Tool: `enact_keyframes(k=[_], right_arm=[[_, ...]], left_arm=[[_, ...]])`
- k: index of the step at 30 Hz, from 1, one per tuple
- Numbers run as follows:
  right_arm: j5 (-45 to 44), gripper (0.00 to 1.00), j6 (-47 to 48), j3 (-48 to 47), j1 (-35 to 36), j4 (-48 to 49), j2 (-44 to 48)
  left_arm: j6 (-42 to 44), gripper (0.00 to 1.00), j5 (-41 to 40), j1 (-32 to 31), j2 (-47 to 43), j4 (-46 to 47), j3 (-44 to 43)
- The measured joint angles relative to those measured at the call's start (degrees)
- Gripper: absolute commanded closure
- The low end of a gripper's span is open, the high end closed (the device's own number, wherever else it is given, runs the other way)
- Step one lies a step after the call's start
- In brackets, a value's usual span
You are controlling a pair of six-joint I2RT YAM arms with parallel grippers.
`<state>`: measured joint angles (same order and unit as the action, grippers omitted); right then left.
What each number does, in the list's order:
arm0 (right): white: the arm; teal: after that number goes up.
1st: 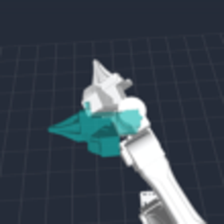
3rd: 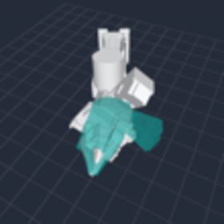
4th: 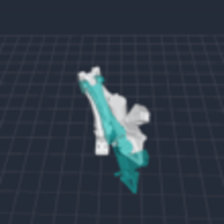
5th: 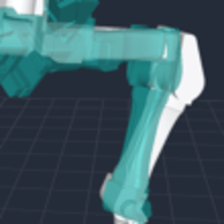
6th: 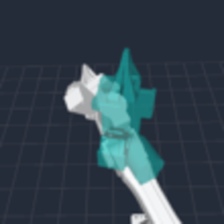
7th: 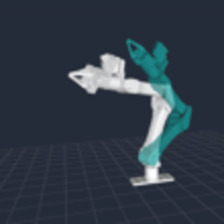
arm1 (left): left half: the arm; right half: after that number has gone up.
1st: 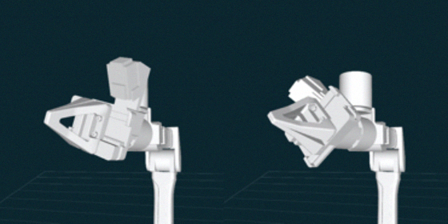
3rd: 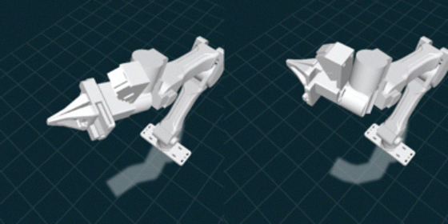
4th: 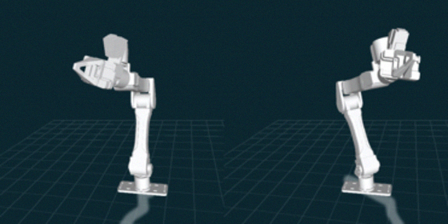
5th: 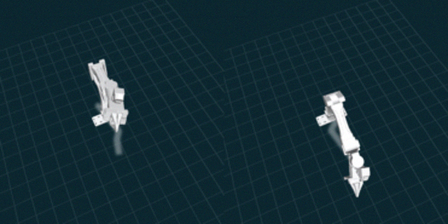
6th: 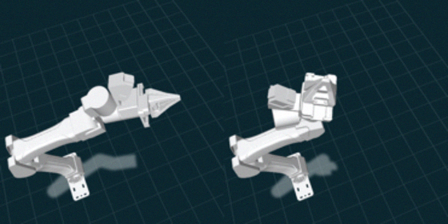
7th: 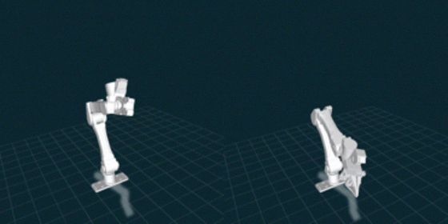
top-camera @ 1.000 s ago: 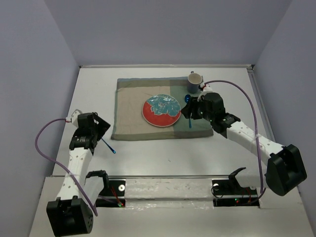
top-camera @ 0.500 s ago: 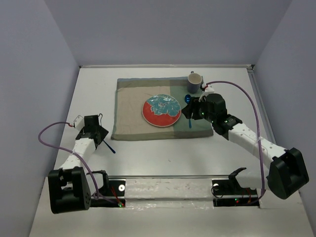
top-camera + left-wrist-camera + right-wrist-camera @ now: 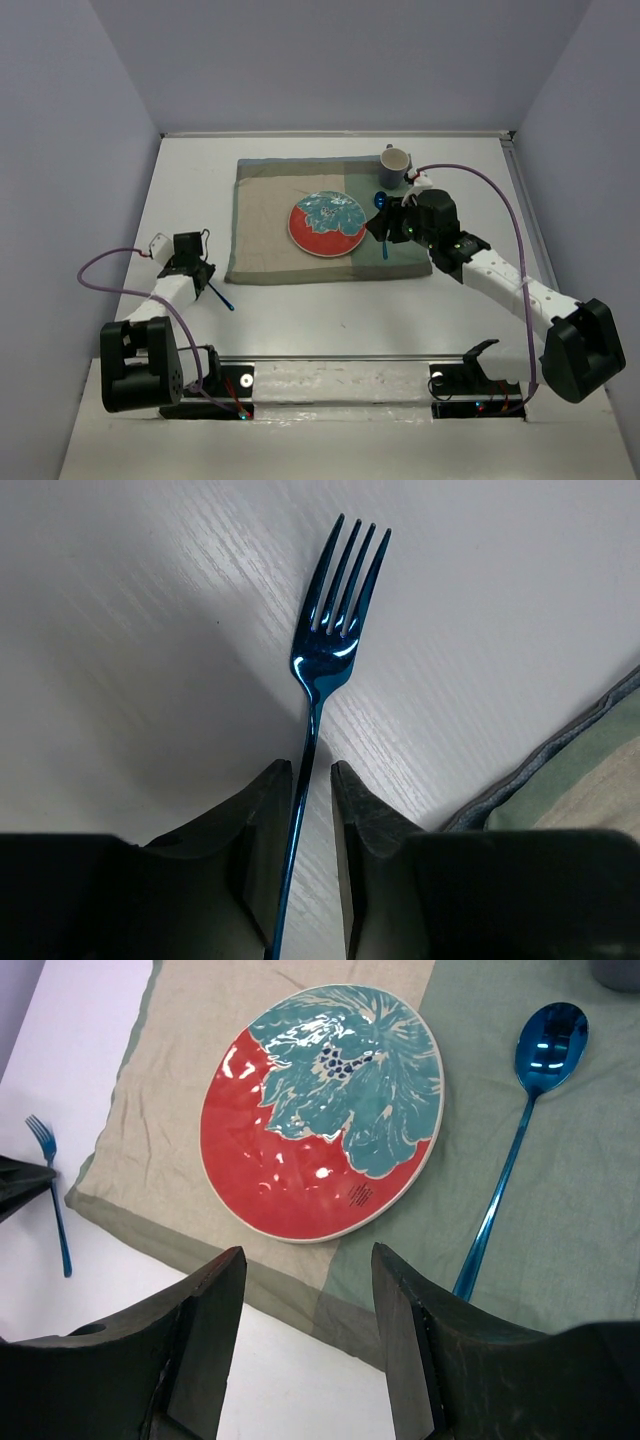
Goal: Set the dinner table for one person
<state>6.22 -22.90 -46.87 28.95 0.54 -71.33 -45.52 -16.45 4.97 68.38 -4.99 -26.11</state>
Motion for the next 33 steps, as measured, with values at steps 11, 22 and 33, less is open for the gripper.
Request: enact_keyframes(k=[11,22,33], right_arm=[[0.39,0.41,-0.02,0.72,0.0,0.26,2.95],[-3.39,0.41,0.02,0.87,0.0,0.35,3.17],[-11.02,0.41,0.11,0.98,0.0,0.33,3.17]], left_arm=[[-0.42,1.0,0.13,0.0,3.69,5.27,-0.57],[2.03,1.0,0.63,0.0,-6.73,-2.1,-0.68],[14.78,1.0,0.57,-6.4,-15.56,-11.96,-15.23]])
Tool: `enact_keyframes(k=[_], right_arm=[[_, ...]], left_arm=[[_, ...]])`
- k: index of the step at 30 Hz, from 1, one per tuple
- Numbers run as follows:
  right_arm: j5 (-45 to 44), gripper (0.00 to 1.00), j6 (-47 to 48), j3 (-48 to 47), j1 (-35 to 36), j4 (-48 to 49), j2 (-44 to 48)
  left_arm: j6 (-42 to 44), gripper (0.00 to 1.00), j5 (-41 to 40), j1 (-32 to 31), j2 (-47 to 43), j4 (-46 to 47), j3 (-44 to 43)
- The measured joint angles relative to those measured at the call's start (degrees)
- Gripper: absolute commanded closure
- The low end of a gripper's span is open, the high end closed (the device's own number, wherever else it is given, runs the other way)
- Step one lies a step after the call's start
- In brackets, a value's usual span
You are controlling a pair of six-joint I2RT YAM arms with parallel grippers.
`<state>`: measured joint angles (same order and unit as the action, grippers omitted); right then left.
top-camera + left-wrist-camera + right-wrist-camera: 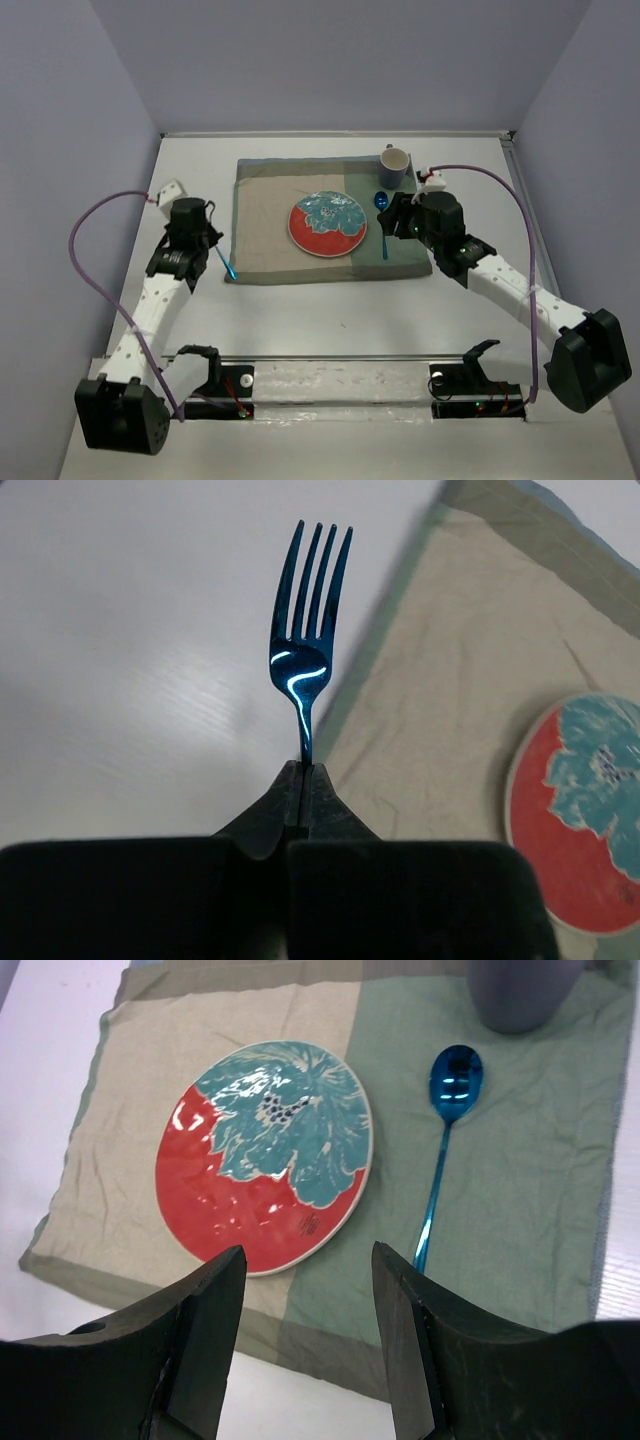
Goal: Set the dinner table for one person
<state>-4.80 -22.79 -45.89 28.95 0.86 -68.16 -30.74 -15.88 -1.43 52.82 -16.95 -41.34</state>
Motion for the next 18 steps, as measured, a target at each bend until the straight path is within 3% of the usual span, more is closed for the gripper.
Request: enact_keyframes(k=[4,6,11,18], right_arm=[[-3.28,0.41,-0.09,1.38,0.0,0.5,0.61],[-4.63,0.42,-0.17,2.47,0.0,0.74,1.29],[-7.39,0.42,-0.17,3.63,0.0,1.01,1.79],[-8.26,0.42,-0.22,3.63,0.0,2.1,0.46]], left_arm=[[4.26,1.0,-3.52,-12.63,9.99,1.27,-9.49],[6.19,1.0,-4.13,-15.54,14.8,2.97,-12.11],[8.48,1.0,-4.79,-17.59,27.58,4.24,-16.55],[8.85,1.0,-8.66,-20.85,31.26,3.45,-18.58]])
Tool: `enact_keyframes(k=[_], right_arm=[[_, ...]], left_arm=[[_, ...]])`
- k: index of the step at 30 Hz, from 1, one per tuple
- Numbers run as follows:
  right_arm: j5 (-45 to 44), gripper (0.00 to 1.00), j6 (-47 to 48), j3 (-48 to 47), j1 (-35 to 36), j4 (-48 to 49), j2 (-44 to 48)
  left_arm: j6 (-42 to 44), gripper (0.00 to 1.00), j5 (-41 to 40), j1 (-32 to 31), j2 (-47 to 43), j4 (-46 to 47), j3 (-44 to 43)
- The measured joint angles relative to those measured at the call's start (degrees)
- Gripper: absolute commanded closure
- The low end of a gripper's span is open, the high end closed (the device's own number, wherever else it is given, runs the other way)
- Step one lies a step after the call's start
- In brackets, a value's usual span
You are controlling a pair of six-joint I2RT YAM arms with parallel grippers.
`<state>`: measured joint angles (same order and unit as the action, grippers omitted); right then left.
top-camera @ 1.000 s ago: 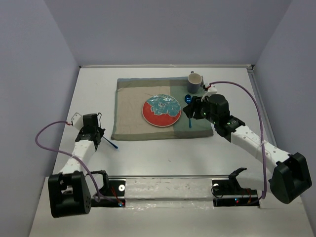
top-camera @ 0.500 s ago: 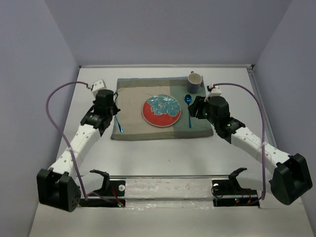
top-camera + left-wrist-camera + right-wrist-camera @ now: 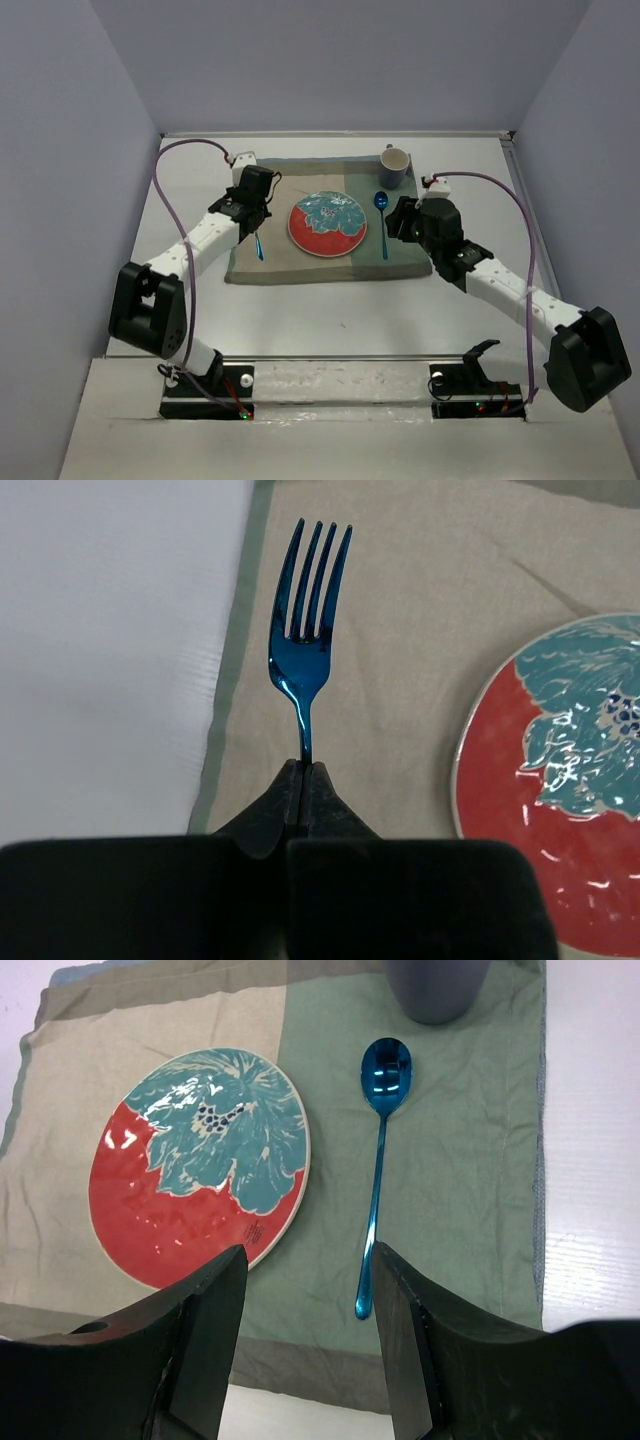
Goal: Set the dinner table for one person
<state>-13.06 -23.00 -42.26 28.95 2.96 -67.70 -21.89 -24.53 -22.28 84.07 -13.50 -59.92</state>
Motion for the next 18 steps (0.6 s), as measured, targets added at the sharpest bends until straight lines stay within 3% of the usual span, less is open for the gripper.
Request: enact_keyframes(k=[5,11,18], right_arm=[[-0.26,0.42,-0.39,0.02,0.0,0.81,-1.42],[-0.74,0.42,-0.5,0.07,0.0,1.51,-1.88],[-0.72,0.42,-0.59,0.07,0.0,1.77,-2.51]], left_arm=[[0.15,1.0,-1.66,-2.25,8.46,1.68,-5.16],[0.42,1.0,-2.05,-3.13,17.16,1.73,-5.46],[0.59,1.0,-2.54,-3.85,18.32,1.97,-5.92]])
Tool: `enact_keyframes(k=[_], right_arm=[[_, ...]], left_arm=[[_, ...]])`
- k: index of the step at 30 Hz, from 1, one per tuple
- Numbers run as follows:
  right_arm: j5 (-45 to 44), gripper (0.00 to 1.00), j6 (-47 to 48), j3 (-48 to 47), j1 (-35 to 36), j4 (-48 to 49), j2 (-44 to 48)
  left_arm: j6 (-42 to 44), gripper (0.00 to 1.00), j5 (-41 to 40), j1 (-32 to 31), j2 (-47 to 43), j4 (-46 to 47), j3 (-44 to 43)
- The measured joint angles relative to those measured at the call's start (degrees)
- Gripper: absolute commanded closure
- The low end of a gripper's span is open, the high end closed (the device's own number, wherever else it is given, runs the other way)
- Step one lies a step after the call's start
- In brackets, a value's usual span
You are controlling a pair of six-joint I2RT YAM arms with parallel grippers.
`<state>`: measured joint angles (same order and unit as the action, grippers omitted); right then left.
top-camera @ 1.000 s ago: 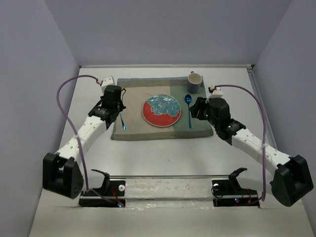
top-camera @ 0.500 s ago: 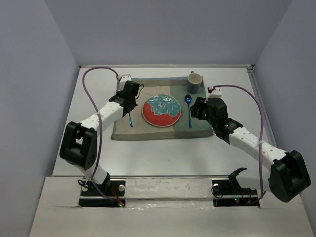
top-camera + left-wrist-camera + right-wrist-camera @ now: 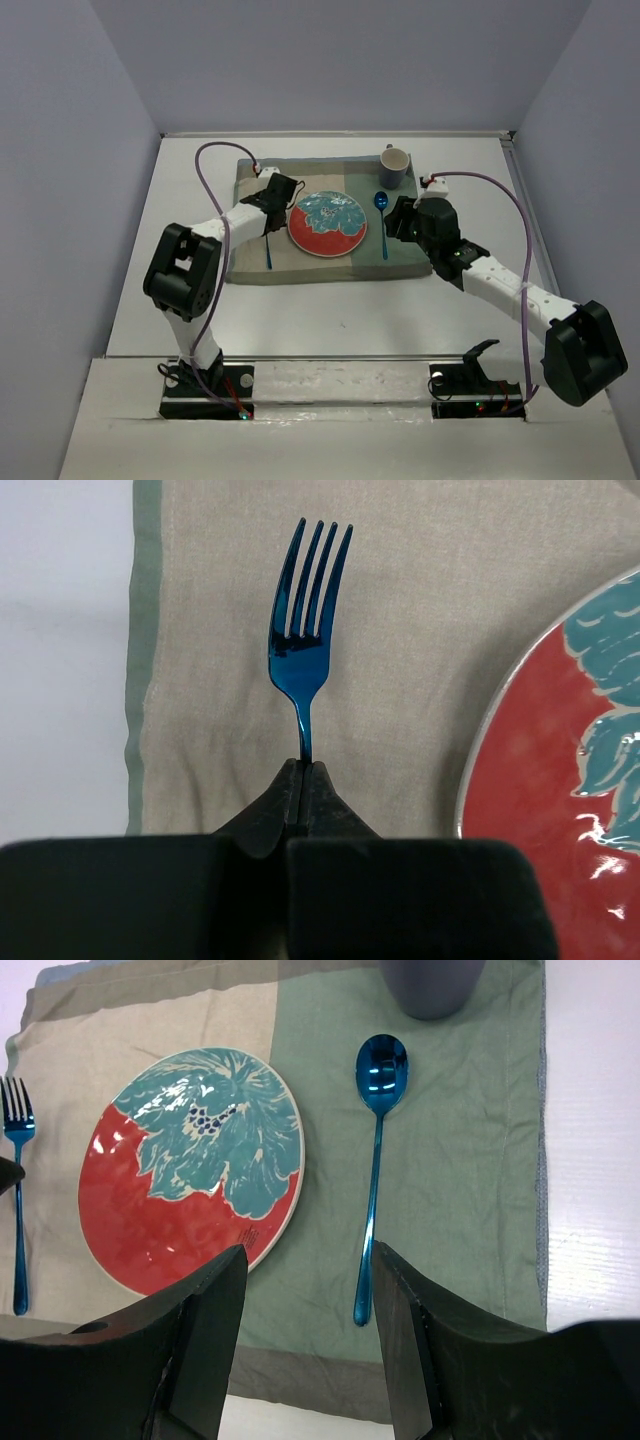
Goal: Set the dinner table for one person
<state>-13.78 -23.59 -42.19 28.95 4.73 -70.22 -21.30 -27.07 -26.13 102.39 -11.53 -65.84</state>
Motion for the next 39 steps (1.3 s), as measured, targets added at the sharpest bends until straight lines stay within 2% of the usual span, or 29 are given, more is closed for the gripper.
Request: enact_keyframes(k=[12,33,37,38,39], right_arm=[[0.04,0.42,0.0,0.0,0.0,0.02,-0.66],[0.35,0.42,0.02,0.0,0.0,0.02,-1.07],[0.52,0.42,0.02,0.0,0.0,0.04,-1.07],[0.55,0.42,0.0,0.0,0.0,0.04,-1.07],[0.63,0.42,0.0,0.0,0.0,0.04,-1.07]], left_arm=[[3.52,1.0,-3.67,-2.64,3.34,0.61,-1.95],[6.29,1.0,-4.26,-2.64,6.01,2.89,-2.56],[6.23,0.87,-4.46,-2.64,6.1,3.17,-2.56],[6.16,0.75,-4.61,-2.64,6.1,3.19,-2.56],[6.05,0.73,-4.74,-2.64,6.1,3.19,-2.56]])
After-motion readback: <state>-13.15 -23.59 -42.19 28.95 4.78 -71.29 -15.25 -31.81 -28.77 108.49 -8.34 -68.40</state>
